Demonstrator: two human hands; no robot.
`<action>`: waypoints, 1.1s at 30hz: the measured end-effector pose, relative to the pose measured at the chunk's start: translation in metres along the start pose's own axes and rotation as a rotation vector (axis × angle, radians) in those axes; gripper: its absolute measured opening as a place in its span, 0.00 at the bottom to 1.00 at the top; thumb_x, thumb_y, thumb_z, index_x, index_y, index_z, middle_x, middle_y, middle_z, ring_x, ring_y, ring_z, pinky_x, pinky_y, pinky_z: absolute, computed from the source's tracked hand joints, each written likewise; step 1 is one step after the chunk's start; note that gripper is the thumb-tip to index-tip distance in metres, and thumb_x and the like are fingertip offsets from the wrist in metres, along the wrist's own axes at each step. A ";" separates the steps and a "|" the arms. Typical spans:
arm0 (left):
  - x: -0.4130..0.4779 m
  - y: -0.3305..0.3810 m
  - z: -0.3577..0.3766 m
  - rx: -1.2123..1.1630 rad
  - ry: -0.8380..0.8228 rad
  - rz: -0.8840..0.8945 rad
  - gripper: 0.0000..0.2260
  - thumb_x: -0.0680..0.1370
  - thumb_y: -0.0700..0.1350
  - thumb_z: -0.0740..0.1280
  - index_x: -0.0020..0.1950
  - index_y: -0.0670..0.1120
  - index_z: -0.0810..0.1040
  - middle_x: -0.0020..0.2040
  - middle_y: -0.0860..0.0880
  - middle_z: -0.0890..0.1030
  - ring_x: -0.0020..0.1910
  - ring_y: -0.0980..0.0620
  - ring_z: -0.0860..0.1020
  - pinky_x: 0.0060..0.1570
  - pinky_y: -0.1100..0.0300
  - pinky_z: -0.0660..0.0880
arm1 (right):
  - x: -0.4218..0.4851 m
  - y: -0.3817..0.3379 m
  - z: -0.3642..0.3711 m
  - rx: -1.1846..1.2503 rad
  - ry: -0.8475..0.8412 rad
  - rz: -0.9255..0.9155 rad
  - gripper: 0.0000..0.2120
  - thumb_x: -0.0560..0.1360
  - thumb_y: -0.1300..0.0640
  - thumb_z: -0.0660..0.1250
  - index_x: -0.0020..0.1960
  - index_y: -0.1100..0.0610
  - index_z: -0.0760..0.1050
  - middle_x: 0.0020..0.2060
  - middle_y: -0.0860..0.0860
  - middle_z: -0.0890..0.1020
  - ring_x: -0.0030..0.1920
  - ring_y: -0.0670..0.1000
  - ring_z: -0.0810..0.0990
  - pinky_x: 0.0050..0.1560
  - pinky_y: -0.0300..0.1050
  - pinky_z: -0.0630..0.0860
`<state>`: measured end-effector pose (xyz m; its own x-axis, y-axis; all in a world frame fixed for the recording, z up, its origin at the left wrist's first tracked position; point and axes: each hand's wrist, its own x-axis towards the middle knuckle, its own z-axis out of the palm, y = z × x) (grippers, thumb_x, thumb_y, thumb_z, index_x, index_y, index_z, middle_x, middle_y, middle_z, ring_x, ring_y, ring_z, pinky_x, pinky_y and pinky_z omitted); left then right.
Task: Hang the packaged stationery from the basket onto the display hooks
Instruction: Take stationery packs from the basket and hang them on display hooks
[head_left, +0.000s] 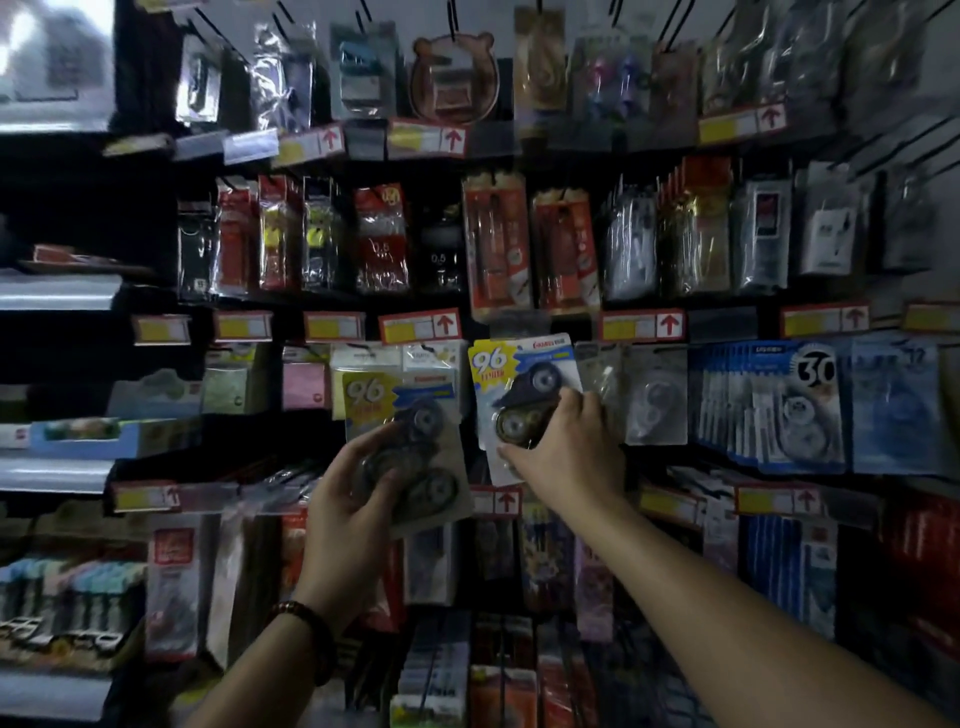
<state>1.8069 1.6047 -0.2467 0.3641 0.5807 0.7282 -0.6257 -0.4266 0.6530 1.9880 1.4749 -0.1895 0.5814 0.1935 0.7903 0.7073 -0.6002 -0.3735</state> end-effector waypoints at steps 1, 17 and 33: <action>0.002 0.001 -0.002 0.002 0.005 -0.001 0.18 0.83 0.34 0.67 0.66 0.55 0.81 0.61 0.56 0.86 0.59 0.58 0.85 0.49 0.64 0.84 | 0.001 -0.002 0.003 -0.001 0.001 0.002 0.48 0.63 0.29 0.77 0.70 0.56 0.65 0.65 0.53 0.70 0.67 0.60 0.74 0.55 0.55 0.81; 0.011 -0.017 -0.019 0.051 -0.002 -0.021 0.19 0.83 0.36 0.69 0.67 0.57 0.83 0.62 0.55 0.86 0.63 0.54 0.85 0.59 0.51 0.85 | 0.010 -0.007 0.024 -0.036 0.057 0.032 0.51 0.61 0.26 0.76 0.71 0.56 0.64 0.65 0.54 0.72 0.66 0.58 0.74 0.55 0.55 0.81; 0.014 -0.008 0.000 0.004 -0.044 -0.085 0.19 0.83 0.35 0.68 0.66 0.57 0.82 0.63 0.53 0.85 0.62 0.53 0.85 0.59 0.50 0.85 | 0.055 -0.022 0.032 -0.226 -0.083 0.057 0.54 0.58 0.23 0.77 0.67 0.61 0.70 0.58 0.58 0.79 0.57 0.61 0.80 0.46 0.51 0.75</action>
<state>1.8169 1.6163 -0.2416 0.4460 0.5836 0.6786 -0.5885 -0.3801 0.7136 2.0171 1.5231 -0.1535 0.6553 0.2116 0.7252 0.5698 -0.7687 -0.2906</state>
